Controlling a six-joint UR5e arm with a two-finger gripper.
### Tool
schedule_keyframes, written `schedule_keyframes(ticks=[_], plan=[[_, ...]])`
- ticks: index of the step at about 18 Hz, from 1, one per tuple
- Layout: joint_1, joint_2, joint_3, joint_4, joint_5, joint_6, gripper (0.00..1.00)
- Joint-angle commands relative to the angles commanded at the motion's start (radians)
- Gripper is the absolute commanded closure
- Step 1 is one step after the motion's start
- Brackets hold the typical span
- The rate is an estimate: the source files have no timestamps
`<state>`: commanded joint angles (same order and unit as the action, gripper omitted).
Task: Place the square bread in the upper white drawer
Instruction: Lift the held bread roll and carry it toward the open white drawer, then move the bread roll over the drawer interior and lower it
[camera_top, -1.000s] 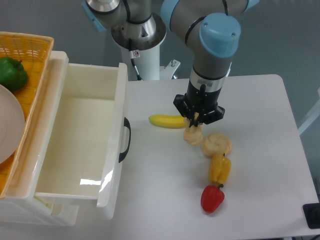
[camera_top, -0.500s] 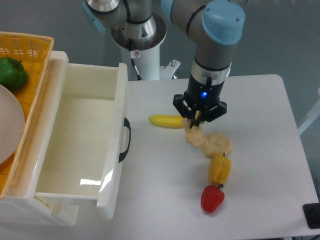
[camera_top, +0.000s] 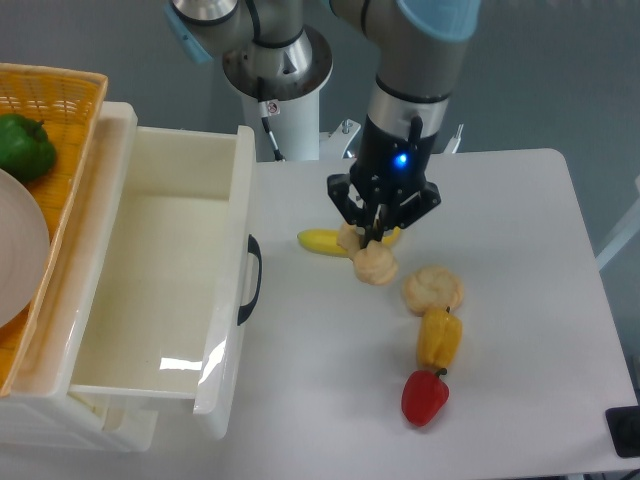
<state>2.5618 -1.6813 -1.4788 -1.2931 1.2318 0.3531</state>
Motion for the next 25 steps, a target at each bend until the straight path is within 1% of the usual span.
schedule_keyframes(ticks=[3, 7, 10, 15, 18, 19, 22, 24, 25], plan=[[-0.035, 0.017, 0.000, 0.000, -0.003, -0.055, 1.00], [-0.094, 0.049, -0.009, 0.002, -0.002, -0.062, 1.00], [-0.146, 0.052, -0.006, 0.002, -0.009, -0.065, 1.00], [-0.189, 0.072, -0.011, -0.003, -0.035, -0.091, 1.00], [-0.222, 0.074, -0.023, -0.003, -0.044, -0.097, 1.00], [-0.232, 0.072, -0.025, -0.003, -0.049, -0.097, 0.93], [-0.258, 0.071, -0.038, -0.002, -0.057, -0.095, 0.91], [-0.267, 0.071, -0.046, 0.000, -0.067, -0.094, 0.84], [-0.269, 0.068, -0.048, 0.000, -0.067, -0.094, 0.84]])
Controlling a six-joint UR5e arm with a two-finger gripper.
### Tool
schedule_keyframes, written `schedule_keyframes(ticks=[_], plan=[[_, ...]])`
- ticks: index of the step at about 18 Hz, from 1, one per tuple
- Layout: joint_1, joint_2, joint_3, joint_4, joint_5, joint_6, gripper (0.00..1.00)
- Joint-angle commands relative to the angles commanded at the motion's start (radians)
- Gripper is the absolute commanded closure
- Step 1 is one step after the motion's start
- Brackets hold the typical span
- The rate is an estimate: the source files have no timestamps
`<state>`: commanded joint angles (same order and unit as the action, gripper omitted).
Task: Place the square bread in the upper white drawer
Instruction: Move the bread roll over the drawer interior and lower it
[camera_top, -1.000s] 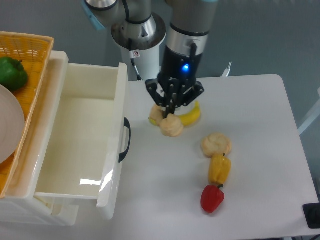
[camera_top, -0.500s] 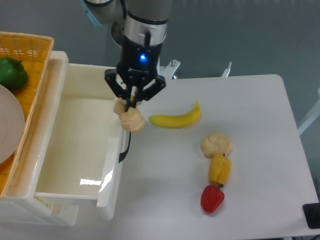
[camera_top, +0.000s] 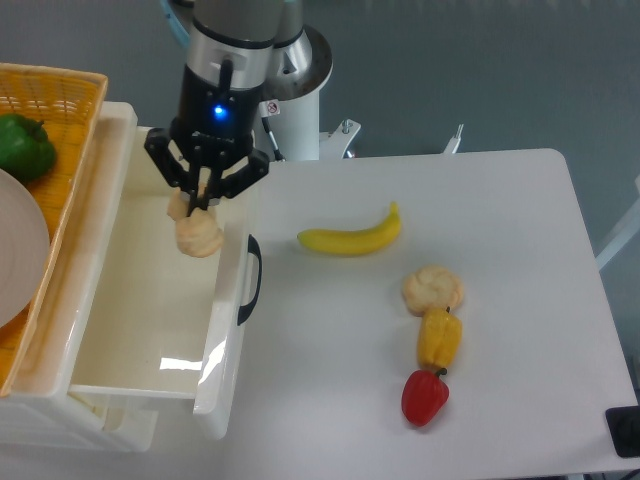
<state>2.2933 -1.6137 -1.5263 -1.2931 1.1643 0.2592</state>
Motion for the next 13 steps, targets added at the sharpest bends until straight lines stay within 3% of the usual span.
schedule_keyframes(ticks=[1, 6, 12, 13], plan=[[-0.006, -0.003, 0.000, 0.000, -0.002, 0.000, 0.82], [-0.020, -0.009, 0.000, 0.005, 0.000, 0.008, 0.51], [-0.021, -0.018, 0.000, 0.005, 0.000, 0.012, 0.36], [-0.021, -0.018, 0.000, 0.006, 0.002, 0.014, 0.30]])
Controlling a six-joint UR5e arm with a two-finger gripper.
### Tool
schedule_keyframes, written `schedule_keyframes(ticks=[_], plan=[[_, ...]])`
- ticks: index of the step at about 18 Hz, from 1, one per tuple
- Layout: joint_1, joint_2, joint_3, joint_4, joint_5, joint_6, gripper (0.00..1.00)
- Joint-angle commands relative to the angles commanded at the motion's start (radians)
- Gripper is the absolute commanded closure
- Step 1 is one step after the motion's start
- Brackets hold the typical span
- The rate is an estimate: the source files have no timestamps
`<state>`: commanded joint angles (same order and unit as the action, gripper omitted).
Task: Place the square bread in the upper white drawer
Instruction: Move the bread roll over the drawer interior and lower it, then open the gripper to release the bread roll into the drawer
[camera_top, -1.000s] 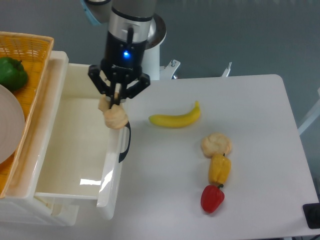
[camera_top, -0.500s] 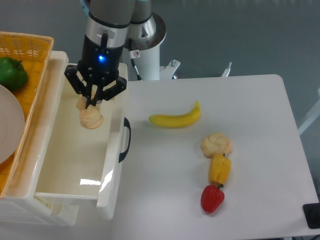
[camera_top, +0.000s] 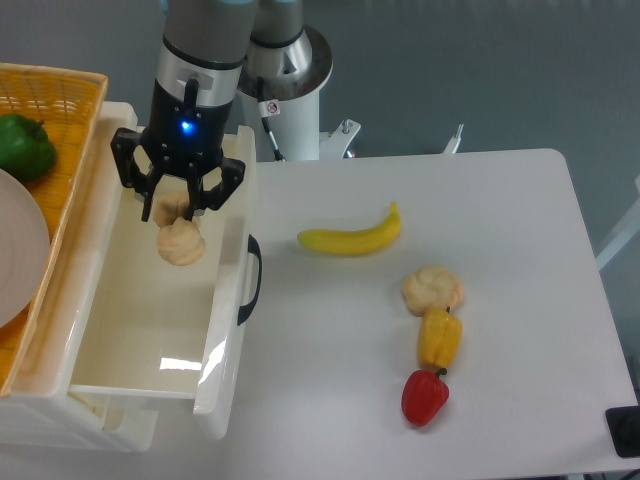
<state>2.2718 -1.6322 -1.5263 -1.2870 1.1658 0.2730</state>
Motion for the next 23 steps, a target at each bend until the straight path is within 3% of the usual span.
schedule_keyframes(ticks=[9, 14, 17, 23], plan=[[-0.002, -0.005, 0.000, 0.000, 0.000, 0.000, 0.26], [0.000, -0.009, 0.000, 0.002, 0.000, 0.000, 0.19], [0.000, -0.009, 0.000, 0.002, 0.000, 0.011, 0.10], [0.002, -0.006, -0.006, 0.000, 0.002, 0.020, 0.04]])
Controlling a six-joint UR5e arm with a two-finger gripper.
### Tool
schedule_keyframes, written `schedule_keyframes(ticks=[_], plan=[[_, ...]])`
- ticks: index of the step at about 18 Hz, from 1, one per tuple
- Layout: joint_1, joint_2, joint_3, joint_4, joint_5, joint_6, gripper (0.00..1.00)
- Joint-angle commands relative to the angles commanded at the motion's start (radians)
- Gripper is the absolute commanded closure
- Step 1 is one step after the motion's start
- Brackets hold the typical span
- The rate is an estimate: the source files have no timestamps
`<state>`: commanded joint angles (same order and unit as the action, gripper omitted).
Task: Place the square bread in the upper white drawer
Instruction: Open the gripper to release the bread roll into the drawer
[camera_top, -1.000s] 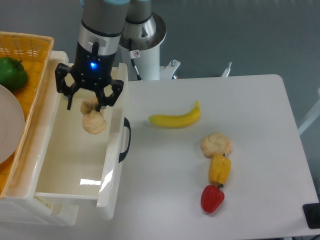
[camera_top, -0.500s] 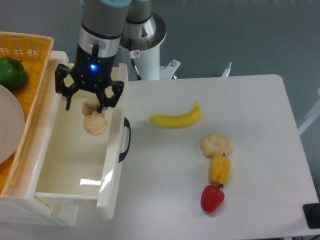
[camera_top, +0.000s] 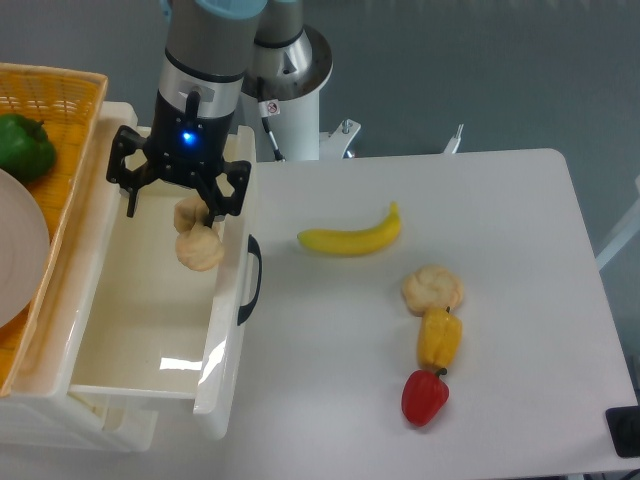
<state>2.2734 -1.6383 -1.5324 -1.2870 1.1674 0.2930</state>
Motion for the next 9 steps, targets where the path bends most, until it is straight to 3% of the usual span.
schedule_keyframes(ticks=[9], plan=[[0.000, 0.002, -0.002, -0.002, 0.005, 0.000, 0.00]])
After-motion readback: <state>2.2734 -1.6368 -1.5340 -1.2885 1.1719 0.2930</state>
